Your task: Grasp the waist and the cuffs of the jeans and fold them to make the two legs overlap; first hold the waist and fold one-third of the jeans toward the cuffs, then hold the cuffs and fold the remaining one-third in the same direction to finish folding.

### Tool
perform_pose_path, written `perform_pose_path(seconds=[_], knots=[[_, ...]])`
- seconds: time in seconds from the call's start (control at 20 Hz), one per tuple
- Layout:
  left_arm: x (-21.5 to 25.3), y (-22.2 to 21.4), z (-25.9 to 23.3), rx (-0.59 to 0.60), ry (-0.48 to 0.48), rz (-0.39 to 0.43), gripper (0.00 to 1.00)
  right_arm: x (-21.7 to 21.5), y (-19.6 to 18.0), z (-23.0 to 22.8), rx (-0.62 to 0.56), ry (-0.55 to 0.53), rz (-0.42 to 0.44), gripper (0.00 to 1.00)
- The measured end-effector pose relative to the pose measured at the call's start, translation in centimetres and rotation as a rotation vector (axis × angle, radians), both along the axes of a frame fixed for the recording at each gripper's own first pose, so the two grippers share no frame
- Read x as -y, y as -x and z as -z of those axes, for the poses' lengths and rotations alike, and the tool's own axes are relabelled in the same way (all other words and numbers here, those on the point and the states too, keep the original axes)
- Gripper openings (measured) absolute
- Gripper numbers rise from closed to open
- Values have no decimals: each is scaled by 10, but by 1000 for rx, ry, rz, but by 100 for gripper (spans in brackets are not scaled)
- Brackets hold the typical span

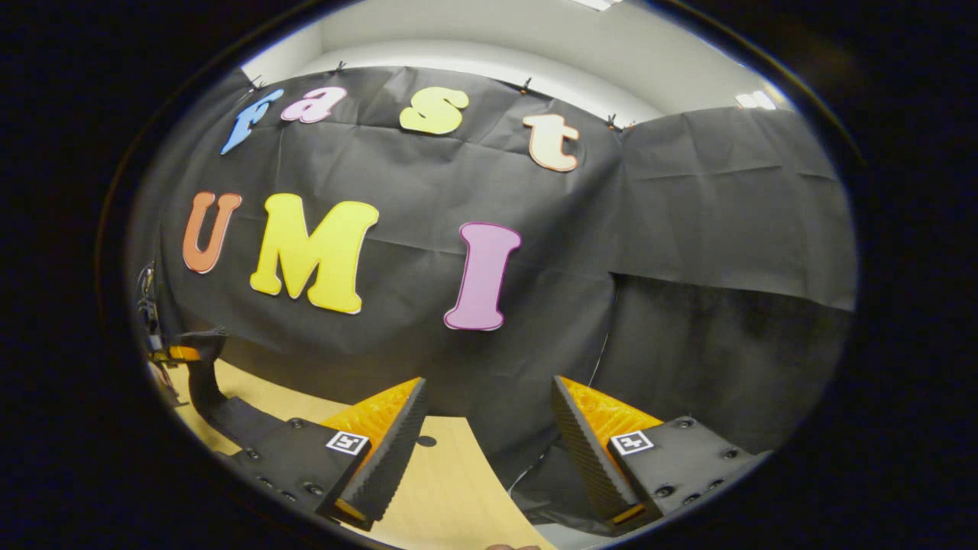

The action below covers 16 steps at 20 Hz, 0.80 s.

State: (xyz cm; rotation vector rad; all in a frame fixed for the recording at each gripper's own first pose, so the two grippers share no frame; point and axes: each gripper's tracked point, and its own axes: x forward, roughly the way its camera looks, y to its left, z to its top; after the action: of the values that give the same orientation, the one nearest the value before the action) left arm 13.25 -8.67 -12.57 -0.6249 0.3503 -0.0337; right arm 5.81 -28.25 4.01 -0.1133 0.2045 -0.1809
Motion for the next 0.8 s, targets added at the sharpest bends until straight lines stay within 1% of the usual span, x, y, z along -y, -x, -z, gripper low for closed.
perform_pose_path(seconds=[0.15, 0.2, 0.3, 0.4, 0.45, 0.5, 0.65, 0.75, 0.8], knots=[[40, 9, 14, -7, -161, 63, 3, 10, 2, 6, -16, 10, -7, 99], [51, 11, 20, -10, -220, 62, 3, 15, 3, 5, -17, 17, -8, 99], [76, 15, 29, 2, -331, 101, 3, 25, 5, 3, -13, 27, -8, 99], [112, 27, 47, -5, -384, 171, 3, 38, 7, 2, -13, 28, 1, 98], [125, 34, 59, -25, -413, 191, 3, 44, 8, 2, -17, 25, 8, 98], [131, 38, 71, -48, -441, 198, 4, 51, 9, 4, -21, 23, 17, 98], [138, 43, 110, -116, -483, 205, 4, 65, 15, 7, -31, 17, 33, 98], [147, 50, 127, -139, -517, 240, 5, 71, 18, 8, -31, 16, 37, 98], [153, 56, 130, -147, -512, 255, 0, 74, 18, 9, -32, 15, 37, 98]])
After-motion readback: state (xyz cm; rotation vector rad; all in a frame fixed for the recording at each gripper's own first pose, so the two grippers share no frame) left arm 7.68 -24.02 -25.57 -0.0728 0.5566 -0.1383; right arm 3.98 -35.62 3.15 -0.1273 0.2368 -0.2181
